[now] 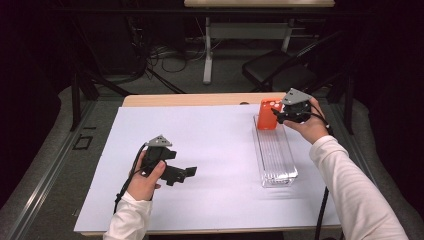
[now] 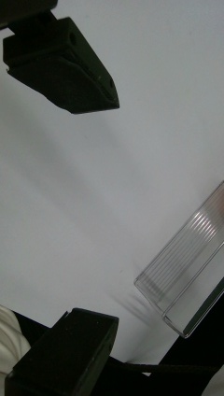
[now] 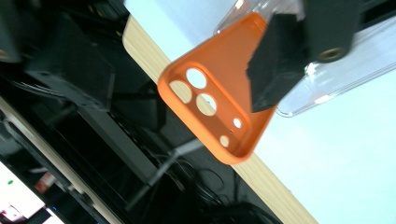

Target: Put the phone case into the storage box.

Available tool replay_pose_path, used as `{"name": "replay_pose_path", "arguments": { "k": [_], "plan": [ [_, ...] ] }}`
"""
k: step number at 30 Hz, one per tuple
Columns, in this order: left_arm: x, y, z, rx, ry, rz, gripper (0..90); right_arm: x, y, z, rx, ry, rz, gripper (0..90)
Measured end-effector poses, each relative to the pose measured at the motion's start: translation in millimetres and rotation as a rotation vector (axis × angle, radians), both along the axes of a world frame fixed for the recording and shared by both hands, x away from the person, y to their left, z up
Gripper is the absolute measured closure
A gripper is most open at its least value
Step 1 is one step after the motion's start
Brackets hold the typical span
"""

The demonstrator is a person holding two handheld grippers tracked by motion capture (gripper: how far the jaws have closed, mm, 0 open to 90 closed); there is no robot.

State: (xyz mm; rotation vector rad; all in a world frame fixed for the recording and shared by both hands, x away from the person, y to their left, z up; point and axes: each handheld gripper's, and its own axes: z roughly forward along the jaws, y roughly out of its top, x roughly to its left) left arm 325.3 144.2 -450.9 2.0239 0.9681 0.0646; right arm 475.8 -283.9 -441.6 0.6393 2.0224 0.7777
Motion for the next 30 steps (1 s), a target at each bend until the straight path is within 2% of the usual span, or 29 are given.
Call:
{"name": "replay_pose_path", "arguments": {
  "k": [1, 6, 10, 17, 30],
  "plan": [
    [0.1, 0.1, 0.0, 0.000, 0.000, -0.001, 0.6, -0.7, 1.0, 0.9, -0.006, 0.000, -0.011, 17.0],
    [-0.2, 0.5, 0.3, -0.005, -0.002, 0.001, 0.6, -3.0, 3.1, 4.6, 0.024, 0.029, -0.011, 12.7],
    [-0.5, 1.3, 1.1, -0.009, -0.004, -0.001, 0.6, -3.2, 4.1, 7.2, 0.055, 0.070, -0.010, 0.3],
    [-0.5, 2.0, 1.2, -0.013, -0.006, 0.001, 0.6, -4.0, 4.8, 13.0, 0.111, 0.098, -0.027, 0.0],
    [-0.4, 3.7, 1.8, -0.017, -0.005, -0.002, 0.6, -6.0, 6.6, 18.0, 0.139, 0.130, -0.032, 0.0]
  ]
}}
